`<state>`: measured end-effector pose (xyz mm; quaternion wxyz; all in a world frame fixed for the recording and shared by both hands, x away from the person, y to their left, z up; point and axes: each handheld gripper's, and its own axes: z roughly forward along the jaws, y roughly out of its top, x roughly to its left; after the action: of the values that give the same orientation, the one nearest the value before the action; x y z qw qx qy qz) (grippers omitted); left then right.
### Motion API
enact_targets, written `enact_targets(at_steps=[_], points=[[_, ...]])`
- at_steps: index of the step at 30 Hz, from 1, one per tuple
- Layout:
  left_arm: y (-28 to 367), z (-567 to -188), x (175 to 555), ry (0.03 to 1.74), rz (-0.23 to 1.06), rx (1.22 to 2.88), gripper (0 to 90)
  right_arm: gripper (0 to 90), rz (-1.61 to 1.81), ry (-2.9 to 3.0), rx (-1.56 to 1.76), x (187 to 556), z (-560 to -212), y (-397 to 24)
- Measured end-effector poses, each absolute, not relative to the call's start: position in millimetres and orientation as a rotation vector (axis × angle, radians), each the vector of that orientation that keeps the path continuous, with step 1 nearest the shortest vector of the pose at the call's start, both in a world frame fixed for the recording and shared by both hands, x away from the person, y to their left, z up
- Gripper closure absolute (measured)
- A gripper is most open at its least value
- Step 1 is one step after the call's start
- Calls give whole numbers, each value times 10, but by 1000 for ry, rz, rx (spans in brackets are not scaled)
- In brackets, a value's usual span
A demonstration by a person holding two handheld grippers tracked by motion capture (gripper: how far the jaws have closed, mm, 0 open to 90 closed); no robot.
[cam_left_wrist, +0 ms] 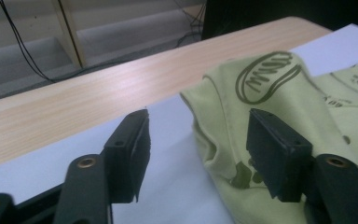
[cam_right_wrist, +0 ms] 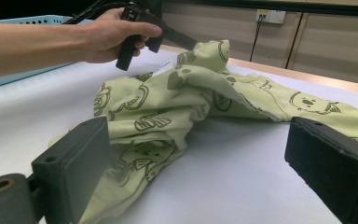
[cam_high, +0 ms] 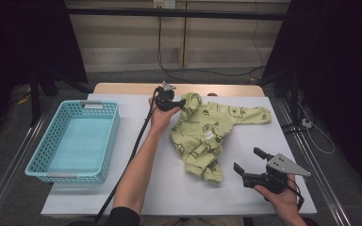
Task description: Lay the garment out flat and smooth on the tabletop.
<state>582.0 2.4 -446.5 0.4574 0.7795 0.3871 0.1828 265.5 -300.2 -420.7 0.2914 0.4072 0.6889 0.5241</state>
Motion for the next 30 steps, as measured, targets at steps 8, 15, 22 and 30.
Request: enact_targets(at_steps=[8,15,22,30], points=[[-104,-4589,5864,965,445,1971,563,63,1395,1840,1078,2658,-4215,-3015],[-87,-4550,5854,975,381,1981,817,71,1398,1840,1085,2657,-4220,-3025],[-3,-4453,5823,980,380,1952,870,74,1403,1830,1086,2656,-4216,-3024],[56,-4236,5753,953,412,1920,870,75,1392,1829,1074,2655,-4215,-3022]])
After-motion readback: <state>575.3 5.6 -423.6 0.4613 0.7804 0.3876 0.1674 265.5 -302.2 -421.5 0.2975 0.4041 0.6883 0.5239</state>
